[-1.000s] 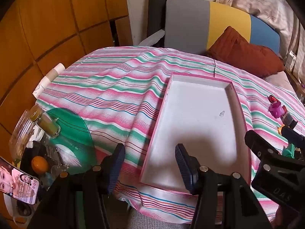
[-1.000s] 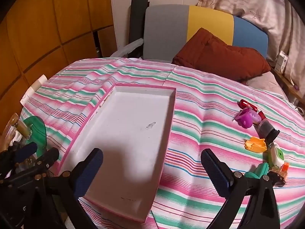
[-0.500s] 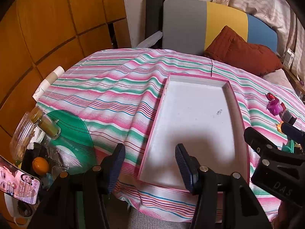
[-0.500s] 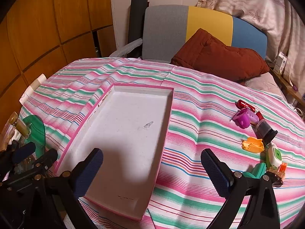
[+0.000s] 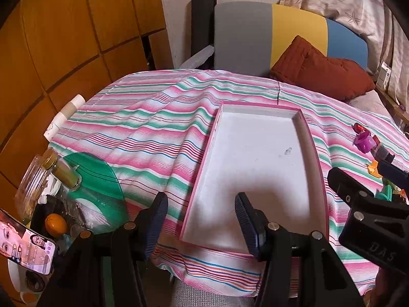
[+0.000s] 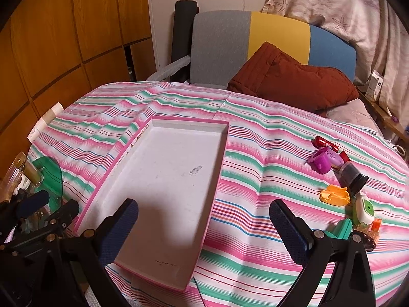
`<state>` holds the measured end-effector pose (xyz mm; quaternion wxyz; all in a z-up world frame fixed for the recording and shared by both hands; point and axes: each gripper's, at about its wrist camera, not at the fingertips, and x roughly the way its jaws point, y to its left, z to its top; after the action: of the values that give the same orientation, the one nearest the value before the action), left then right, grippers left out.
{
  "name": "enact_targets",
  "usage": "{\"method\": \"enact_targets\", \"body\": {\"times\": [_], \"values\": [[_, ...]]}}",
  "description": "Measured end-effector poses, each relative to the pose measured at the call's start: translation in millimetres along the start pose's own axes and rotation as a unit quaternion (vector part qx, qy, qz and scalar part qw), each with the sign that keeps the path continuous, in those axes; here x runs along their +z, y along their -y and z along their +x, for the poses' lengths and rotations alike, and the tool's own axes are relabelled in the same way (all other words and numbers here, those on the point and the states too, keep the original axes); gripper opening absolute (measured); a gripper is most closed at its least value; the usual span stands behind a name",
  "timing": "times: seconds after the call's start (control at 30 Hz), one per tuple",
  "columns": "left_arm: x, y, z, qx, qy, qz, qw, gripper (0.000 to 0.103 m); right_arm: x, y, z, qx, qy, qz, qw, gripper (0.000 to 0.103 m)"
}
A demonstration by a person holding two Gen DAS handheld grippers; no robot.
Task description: Organize rigid objects
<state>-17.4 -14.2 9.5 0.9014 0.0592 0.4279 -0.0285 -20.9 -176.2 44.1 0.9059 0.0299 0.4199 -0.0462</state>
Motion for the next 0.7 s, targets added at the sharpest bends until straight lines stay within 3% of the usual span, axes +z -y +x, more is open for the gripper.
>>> {"method": "enact_targets", "body": {"times": [0.2, 0.43, 0.7], "values": [[-4, 9, -2, -0.029, 0.005, 0.011, 0.9995, 0.055, -2, 12, -8, -0.013, 0.01, 0.002, 1.0, 0.103], [-13, 32, -9, -0.099, 0.048, 0.049, 0.9928, 0.055, -7, 41, -16, -0.028, 0.023, 0.021, 0.999, 0.103], [-19, 69, -6, -0.179, 0.025, 0.089, 0.9794, 0.055, -15, 81, -25, -0.045, 0.031, 0.024, 0.998, 0.103]]}}
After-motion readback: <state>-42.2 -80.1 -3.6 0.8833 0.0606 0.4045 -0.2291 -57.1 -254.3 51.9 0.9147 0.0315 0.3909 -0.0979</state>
